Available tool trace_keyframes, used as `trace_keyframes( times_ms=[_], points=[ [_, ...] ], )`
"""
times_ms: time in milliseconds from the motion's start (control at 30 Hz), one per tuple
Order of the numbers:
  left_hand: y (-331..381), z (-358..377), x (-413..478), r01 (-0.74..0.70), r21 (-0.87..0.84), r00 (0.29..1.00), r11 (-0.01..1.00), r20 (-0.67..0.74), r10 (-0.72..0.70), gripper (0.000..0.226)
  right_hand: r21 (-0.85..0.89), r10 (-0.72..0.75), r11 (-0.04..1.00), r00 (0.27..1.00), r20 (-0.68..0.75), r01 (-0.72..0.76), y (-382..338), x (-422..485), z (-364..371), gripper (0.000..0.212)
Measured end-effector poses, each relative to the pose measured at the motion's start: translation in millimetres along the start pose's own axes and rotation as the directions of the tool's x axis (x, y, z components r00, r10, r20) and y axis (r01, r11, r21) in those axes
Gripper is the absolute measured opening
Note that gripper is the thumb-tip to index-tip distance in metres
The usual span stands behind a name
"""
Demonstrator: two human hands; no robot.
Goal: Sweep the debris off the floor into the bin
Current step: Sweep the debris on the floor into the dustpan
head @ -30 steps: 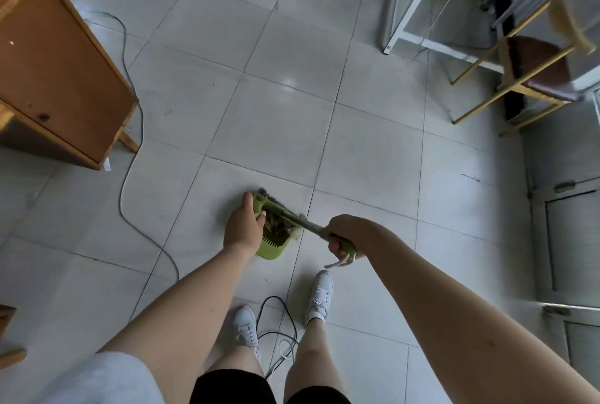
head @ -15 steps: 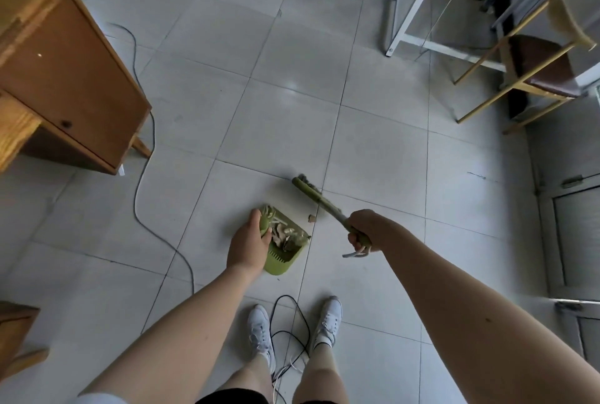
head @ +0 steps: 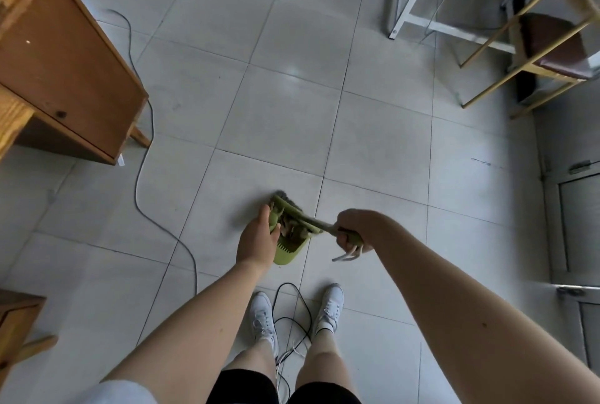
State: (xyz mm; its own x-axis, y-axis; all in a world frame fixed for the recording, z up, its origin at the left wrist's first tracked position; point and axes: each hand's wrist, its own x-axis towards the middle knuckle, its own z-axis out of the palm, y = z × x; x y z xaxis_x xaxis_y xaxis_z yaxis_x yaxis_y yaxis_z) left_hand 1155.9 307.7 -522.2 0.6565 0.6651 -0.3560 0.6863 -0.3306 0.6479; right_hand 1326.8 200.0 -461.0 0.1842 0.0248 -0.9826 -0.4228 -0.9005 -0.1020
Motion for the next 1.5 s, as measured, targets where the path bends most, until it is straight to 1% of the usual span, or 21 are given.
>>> trace_keyframes(
  times_ms=[133, 200, 300, 367, 567, 733, 867, 933, 1000, 1167, 1233, 1300, 1367, 1433, 1500],
  points=[
    [2, -1, 0, 0.009, 0.027, 1.0, 1.0, 0.005, -0.009, 0.026, -0.01, -0.022, 1.0, 0.999, 0.027, 0.022, -27, -30, -31, 0.017],
    [0, -4, 1, 0.018, 0.044, 1.0, 0.999, 0.004, -0.018, 0.025, -0.047, -0.027, 0.998, 0.999, 0.037, 0.029, -37, -44, -45, 0.019],
    [1, -8, 2, 0.036, 0.041, 0.999, 0.999, -0.003, -0.036, 0.023, -0.052, -0.038, 0.998, 0.997, 0.062, 0.042, -49, -61, -62, 0.021],
    [3, -11, 2, 0.041, 0.031, 0.999, 0.999, -0.009, -0.04, 0.023, -0.053, -0.044, 0.997, 0.998, 0.05, 0.047, -52, -68, -68, 0.02],
    [11, -21, 5, 0.039, 0.019, 0.999, 0.999, -0.038, -0.038, 0.023, -0.006, -0.06, 0.998, 0.998, -0.007, 0.059, -56, -70, -62, 0.014],
    [13, -29, 10, 0.032, 0.009, 0.998, 0.999, -0.045, -0.031, 0.018, -0.052, -0.1, 0.994, 0.994, -0.04, 0.098, -66, -66, -50, 0.011],
    [11, -39, 10, 0.034, 0.015, 0.998, 0.999, -0.044, -0.033, 0.022, -0.126, -0.132, 0.984, 0.99, -0.046, 0.125, -73, -63, -45, 0.012],
    [12, -47, 11, 0.044, 0.012, 0.998, 0.999, -0.051, -0.044, 0.025, -0.134, -0.159, 0.979, 0.986, -0.042, 0.152, -81, -62, -46, 0.013],
    [15, -54, 13, 0.064, 0.003, 0.995, 0.998, -0.075, -0.064, 0.028, -0.174, -0.181, 0.97, 0.983, -0.045, 0.17, -91, -61, -47, 0.018],
    [29, -67, 16, 0.118, -0.029, 0.982, 0.993, -0.146, -0.121, 0.037, -0.373, -0.229, 0.905, 0.973, -0.017, 0.206, -122, -61, -43, 0.026],
    [36, -72, 18, 0.147, -0.003, 0.974, 0.989, -0.176, -0.145, 0.04, -0.448, -0.248, 0.864, 0.969, 0.016, 0.229, -139, -66, -40, 0.023],
    [45, -76, 19, 0.179, 0.034, 0.96, 0.983, -0.226, -0.166, 0.042, -0.48, -0.277, 0.837, 0.96, 0.039, 0.261, -155, -70, -38, 0.022],
    [55, -78, 18, 0.217, 0.052, 0.939, 0.975, -0.284, -0.194, 0.04, -0.574, -0.306, 0.766, 0.949, 0.072, 0.29, -170, -70, -36, 0.029],
    [63, -79, 16, 0.26, 0.043, 0.914, 0.965, -0.334, -0.232, 0.036, -0.648, -0.281, 0.708, 0.954, 0.108, 0.282, -179, -75, -33, 0.034],
    [69, -80, 13, 0.31, 0.037, 0.881, 0.95, -0.387, -0.272, 0.032, -0.672, -0.249, 0.69, 0.96, 0.129, 0.269, -188, -78, -30, 0.038]
  ],
)
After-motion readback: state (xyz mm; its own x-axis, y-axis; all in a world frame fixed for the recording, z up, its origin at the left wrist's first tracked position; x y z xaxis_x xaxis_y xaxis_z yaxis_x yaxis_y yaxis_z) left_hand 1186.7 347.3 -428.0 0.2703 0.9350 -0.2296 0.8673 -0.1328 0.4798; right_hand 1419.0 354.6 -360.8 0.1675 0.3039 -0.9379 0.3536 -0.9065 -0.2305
